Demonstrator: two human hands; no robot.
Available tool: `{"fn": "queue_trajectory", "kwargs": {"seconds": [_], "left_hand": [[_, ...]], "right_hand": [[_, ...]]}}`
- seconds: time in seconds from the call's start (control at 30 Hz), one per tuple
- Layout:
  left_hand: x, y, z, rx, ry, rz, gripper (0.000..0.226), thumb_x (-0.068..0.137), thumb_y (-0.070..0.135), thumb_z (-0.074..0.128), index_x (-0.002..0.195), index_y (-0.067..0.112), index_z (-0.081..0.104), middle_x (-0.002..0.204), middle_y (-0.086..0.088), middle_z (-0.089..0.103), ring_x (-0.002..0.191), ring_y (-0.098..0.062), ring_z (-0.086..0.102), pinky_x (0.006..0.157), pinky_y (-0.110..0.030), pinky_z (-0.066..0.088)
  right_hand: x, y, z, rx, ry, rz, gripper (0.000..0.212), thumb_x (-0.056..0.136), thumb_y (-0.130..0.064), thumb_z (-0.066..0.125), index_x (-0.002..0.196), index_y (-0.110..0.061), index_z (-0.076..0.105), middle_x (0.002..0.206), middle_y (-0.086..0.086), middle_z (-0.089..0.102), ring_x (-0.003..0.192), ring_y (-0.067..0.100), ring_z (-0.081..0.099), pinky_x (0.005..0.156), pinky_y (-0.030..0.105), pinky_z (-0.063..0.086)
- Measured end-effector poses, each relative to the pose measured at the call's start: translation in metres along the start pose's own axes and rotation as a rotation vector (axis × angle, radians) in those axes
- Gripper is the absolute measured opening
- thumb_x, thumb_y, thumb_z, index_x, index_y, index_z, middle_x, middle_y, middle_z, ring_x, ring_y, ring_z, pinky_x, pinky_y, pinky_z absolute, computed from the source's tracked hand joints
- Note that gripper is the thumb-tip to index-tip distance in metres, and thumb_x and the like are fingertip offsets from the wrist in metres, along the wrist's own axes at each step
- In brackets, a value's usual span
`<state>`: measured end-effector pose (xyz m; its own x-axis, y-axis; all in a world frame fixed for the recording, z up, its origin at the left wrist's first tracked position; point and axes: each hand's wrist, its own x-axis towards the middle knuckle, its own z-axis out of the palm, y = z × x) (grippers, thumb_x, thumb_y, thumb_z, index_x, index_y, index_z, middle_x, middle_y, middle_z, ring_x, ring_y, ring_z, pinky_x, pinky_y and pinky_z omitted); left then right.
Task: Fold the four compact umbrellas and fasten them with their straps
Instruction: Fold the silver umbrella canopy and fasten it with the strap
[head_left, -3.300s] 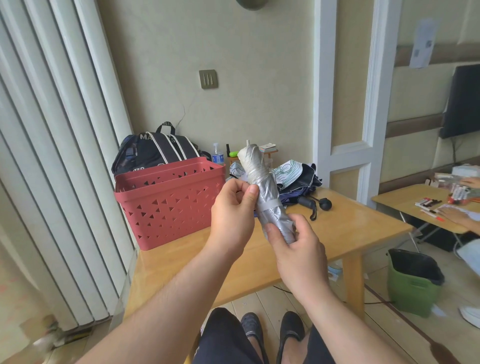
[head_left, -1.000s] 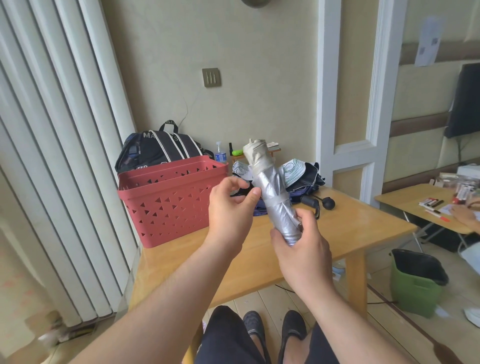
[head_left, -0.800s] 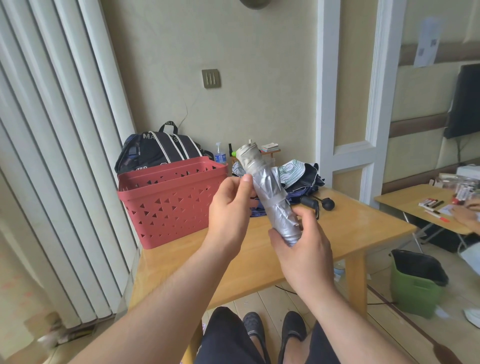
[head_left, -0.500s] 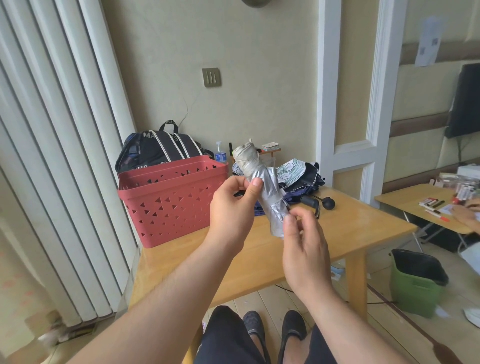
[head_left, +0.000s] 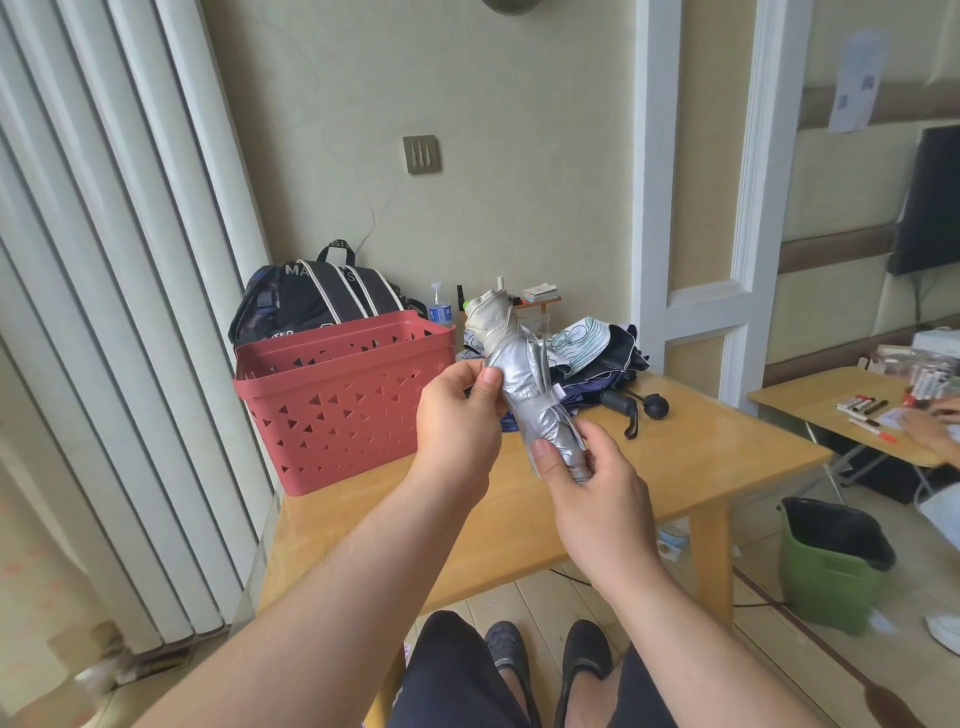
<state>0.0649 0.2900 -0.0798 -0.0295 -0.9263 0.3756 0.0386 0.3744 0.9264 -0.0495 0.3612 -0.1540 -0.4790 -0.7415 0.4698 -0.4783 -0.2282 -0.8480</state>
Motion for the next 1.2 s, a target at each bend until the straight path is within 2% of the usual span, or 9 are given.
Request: {"fn": "queue_trajectory", "kwargs": {"seconds": [0.17,0.23,0.4,0.57,0.73,0.87,1.0,1.1,1.2], "left_hand": [[-0.006,0.001,-0.002,0.052,-0.013,0.057,0.029,0.102,0.044,0.061,0.091,0.02,0.072,0.087,0.003,0.077,0.086,-0.017,0.071,0.084,-0.042,0.056],[-0.009,0.002,-0.002,0.098,-0.064,0.063,0.036,0.095,0.057,0.065,0.084,0.023,0.07,0.078,0.011,0.073,0.077,-0.015,0.066,0.074,-0.038,0.053],[-0.01,0.004,-0.001,0.138,-0.09,0.08,0.038,0.092,0.047,0.075,0.069,0.022,0.058,0.057,0.017,0.055,0.053,-0.006,0.043,0.057,-0.027,0.036],[-0.004,0.004,-0.004,0.029,-0.134,0.043,0.033,0.093,0.04,0.077,0.075,0.016,0.064,0.078,0.002,0.066,0.072,-0.014,0.055,0.074,-0.038,0.047],[-0.003,0.008,-0.007,0.019,-0.216,0.055,0.022,0.1,0.025,0.07,0.09,0.005,0.07,0.087,-0.007,0.075,0.079,-0.015,0.065,0.067,-0.023,0.05],[0.0,0.009,-0.008,0.006,-0.212,0.076,0.017,0.103,0.017,0.065,0.093,0.005,0.072,0.088,-0.009,0.076,0.081,-0.017,0.067,0.081,-0.037,0.055],[0.001,0.003,-0.008,0.065,-0.164,0.094,0.02,0.103,0.019,0.064,0.091,0.007,0.075,0.092,-0.013,0.079,0.082,-0.022,0.07,0.083,-0.042,0.056],[0.002,0.001,-0.006,0.132,-0.124,0.108,0.02,0.102,0.022,0.064,0.088,0.013,0.075,0.085,-0.004,0.079,0.083,-0.03,0.072,0.084,-0.048,0.057],[-0.002,0.006,-0.003,0.155,-0.102,0.114,0.022,0.1,0.033,0.068,0.086,0.018,0.075,0.077,0.005,0.075,0.069,-0.013,0.06,0.074,-0.037,0.053]], "right_hand": [[-0.001,-0.006,-0.003,-0.061,0.035,-0.039,0.021,0.098,-0.058,0.05,0.11,-0.043,0.057,0.082,-0.019,0.069,0.073,0.0,0.062,0.061,0.03,0.045],[0.0,-0.007,-0.004,-0.046,0.047,-0.044,0.022,0.098,-0.058,0.048,0.111,-0.042,0.056,0.084,-0.018,0.069,0.075,0.0,0.062,0.061,0.031,0.047],[0.001,-0.008,-0.005,-0.054,0.037,-0.053,0.029,0.096,-0.063,0.049,0.114,-0.042,0.057,0.083,-0.018,0.068,0.072,0.001,0.061,0.058,0.028,0.043],[-0.003,-0.008,-0.008,-0.002,0.013,-0.052,0.026,0.096,-0.066,0.047,0.108,-0.046,0.056,0.084,-0.025,0.068,0.078,-0.004,0.062,0.058,0.027,0.044],[-0.002,-0.004,-0.002,0.202,-0.012,0.025,0.042,0.09,-0.078,0.05,0.104,-0.041,0.063,0.074,-0.014,0.068,0.06,0.012,0.062,0.06,0.046,0.057],[0.002,-0.004,0.002,0.215,-0.03,0.032,0.038,0.084,-0.073,0.06,0.101,-0.04,0.064,0.07,-0.007,0.068,0.056,0.021,0.059,0.059,0.055,0.057],[0.003,-0.005,-0.001,0.1,0.001,0.019,0.024,0.089,-0.062,0.067,0.101,-0.041,0.061,0.069,-0.012,0.069,0.058,0.017,0.061,0.058,0.041,0.052],[0.003,-0.005,-0.003,0.058,0.03,0.025,0.022,0.089,-0.056,0.071,0.101,-0.041,0.06,0.073,-0.016,0.07,0.061,0.011,0.061,0.059,0.036,0.048],[0.003,-0.005,-0.004,0.046,0.044,0.016,0.023,0.091,-0.059,0.065,0.103,-0.04,0.059,0.077,-0.018,0.07,0.064,0.007,0.062,0.058,0.033,0.048]]}}
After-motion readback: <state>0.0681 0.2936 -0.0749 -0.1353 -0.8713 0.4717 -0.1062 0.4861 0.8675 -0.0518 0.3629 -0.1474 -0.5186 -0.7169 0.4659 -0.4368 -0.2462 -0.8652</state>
